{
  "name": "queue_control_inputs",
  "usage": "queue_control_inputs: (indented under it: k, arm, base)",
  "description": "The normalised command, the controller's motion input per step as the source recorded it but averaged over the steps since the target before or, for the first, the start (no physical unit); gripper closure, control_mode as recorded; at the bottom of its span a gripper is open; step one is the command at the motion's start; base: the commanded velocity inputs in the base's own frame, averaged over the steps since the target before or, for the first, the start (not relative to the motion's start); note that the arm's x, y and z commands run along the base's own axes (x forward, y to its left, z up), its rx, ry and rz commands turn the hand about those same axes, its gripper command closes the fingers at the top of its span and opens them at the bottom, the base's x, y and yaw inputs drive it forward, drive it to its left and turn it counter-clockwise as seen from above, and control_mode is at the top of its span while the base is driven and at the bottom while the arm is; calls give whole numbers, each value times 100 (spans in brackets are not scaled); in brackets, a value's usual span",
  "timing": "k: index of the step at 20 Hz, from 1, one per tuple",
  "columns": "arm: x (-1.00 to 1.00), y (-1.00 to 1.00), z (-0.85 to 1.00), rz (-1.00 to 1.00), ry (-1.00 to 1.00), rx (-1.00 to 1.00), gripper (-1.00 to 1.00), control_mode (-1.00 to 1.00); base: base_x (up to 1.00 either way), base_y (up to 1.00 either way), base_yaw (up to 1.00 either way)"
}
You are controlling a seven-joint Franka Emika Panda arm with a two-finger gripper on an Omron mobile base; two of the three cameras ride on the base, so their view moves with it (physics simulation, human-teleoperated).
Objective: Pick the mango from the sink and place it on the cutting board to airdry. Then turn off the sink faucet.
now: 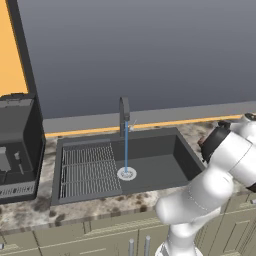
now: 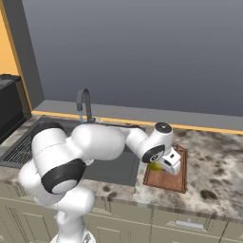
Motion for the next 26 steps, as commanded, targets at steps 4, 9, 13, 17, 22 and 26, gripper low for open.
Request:
queue_control_inputs:
  k: [4,9,13,17,22,26]
  arm:
    - [10,-8,-23,0,0,2,100,-100]
    - [11,-9,-26,0,1,2,100,-100]
    - [7,-9,-21,0,0,2,100,-100]
    - [8,-10,-21,0,1,2,100,-100]
    - [17,-7,-24,0,4,1,100,-100]
    - [7,0,-14,0,2,0,-100,-100]
  base:
    - [0,0,0]
    - [0,0,0]
    - [0,0,0]
    - [0,0,0]
    - [0,0,0]
    - [0,0,0]
